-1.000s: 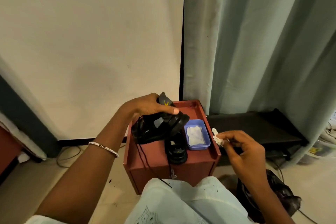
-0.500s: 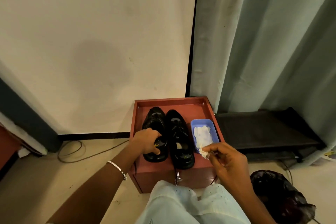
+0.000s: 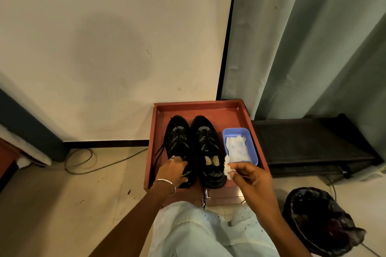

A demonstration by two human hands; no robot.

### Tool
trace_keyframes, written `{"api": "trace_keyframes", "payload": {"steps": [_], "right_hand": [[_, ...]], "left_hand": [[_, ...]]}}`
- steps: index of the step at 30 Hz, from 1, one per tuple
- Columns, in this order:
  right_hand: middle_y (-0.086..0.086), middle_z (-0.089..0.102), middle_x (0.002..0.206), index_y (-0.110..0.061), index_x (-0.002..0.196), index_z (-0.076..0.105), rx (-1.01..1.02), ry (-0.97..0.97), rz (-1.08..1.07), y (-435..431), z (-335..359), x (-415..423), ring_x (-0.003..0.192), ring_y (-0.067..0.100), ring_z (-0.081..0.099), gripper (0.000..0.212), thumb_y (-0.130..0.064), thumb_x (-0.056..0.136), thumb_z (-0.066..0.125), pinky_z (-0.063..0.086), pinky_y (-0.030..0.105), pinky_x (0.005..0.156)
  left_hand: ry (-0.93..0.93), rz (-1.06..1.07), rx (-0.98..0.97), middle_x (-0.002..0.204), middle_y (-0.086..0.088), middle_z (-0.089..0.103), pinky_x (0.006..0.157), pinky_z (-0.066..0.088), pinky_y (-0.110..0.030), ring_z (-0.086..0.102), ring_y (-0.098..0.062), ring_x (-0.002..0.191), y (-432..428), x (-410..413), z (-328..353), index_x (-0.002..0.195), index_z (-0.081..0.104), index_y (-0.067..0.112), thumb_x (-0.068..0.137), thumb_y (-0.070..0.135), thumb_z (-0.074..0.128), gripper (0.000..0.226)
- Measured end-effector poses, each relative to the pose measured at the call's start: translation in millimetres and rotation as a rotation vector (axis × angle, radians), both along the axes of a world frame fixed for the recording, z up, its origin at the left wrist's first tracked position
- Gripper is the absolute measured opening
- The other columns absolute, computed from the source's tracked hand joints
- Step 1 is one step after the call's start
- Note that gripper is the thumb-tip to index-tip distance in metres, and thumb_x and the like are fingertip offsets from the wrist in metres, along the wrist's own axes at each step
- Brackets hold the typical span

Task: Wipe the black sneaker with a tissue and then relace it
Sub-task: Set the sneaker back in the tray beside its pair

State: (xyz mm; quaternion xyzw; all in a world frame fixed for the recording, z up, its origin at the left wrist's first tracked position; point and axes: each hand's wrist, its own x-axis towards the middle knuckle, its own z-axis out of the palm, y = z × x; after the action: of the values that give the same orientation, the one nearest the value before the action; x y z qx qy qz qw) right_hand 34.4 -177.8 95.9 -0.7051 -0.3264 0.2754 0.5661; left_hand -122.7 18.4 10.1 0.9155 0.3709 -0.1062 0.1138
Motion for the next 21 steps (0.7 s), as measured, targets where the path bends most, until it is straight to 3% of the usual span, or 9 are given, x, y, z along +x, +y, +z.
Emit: {"api": "trace_keyframes", "payload": {"steps": [4,7,9,11,14,17,21], "right_hand": [[0.004,0.077,0.098,-0.010,0.104,0.073,0.050,0.336,-0.042,2,-3,1,0.097,0.020,0.071,0.037,0.018,0.081,0.065,0.056,0.024,0.079],[0.009,0.076,0.099,-0.010,0.100,0.074,0.064,0.496,-0.138,2,-4,4,0.099,0.024,0.070,0.037,0.018,0.076,0.068,0.055,0.026,0.077],[0.010,0.076,0.101,-0.009,0.099,0.075,0.075,0.531,-0.187,0,-4,9,0.103,0.027,0.069,0.032,0.012,0.074,0.073,0.054,0.033,0.085],[0.013,0.076,0.102,-0.006,0.101,0.075,0.095,0.553,-0.216,-4,-2,16,0.105,0.031,0.069,0.029,0.003,0.073,0.078,0.053,0.041,0.094],[0.018,0.074,0.102,-0.006,0.103,0.075,0.141,0.554,-0.245,-16,5,32,0.102,0.035,0.069,0.031,-0.010,0.073,0.080,0.053,0.044,0.093],[0.019,0.074,0.099,-0.004,0.104,0.074,0.176,0.525,-0.346,-38,7,57,0.090,0.028,0.071,0.023,-0.006,0.081,0.074,0.055,0.037,0.082],[0.016,0.075,0.094,-0.004,0.102,0.073,0.170,0.484,-0.509,-71,-3,99,0.084,0.022,0.070,0.020,-0.007,0.082,0.074,0.053,0.030,0.075]], "left_hand": [[-0.128,0.102,-0.036,0.113,0.000,0.062,0.080,0.054,-0.036,0.058,-0.021,0.109,-8,5,13,0.118,0.055,0.020,0.076,0.054,0.073,0.057],[-0.471,0.206,-0.104,0.098,0.006,0.066,0.072,0.050,-0.029,0.062,-0.011,0.093,-20,29,42,0.108,0.059,0.020,0.081,0.052,0.070,0.043],[-0.744,0.257,-0.302,0.086,0.006,0.071,0.072,0.054,-0.027,0.066,-0.005,0.079,-35,53,61,0.098,0.066,0.018,0.087,0.040,0.070,0.025],[-0.903,0.282,-0.599,0.083,-0.001,0.073,0.073,0.058,-0.030,0.069,-0.009,0.074,-57,79,76,0.095,0.070,0.016,0.091,0.027,0.067,0.012],[-0.963,0.317,-0.933,0.092,-0.007,0.073,0.070,0.058,-0.028,0.070,-0.017,0.082,-93,116,83,0.097,0.071,0.014,0.096,0.016,0.061,0.010],[-1.006,0.365,-1.087,0.089,-0.003,0.074,0.079,0.061,-0.037,0.071,-0.019,0.085,-124,151,83,0.090,0.072,0.015,0.097,0.012,0.058,0.016],[-0.987,0.377,-1.219,0.087,-0.005,0.073,0.070,0.060,-0.027,0.069,-0.014,0.078,-157,200,77,0.098,0.073,0.005,0.096,0.007,0.060,0.014]]}}
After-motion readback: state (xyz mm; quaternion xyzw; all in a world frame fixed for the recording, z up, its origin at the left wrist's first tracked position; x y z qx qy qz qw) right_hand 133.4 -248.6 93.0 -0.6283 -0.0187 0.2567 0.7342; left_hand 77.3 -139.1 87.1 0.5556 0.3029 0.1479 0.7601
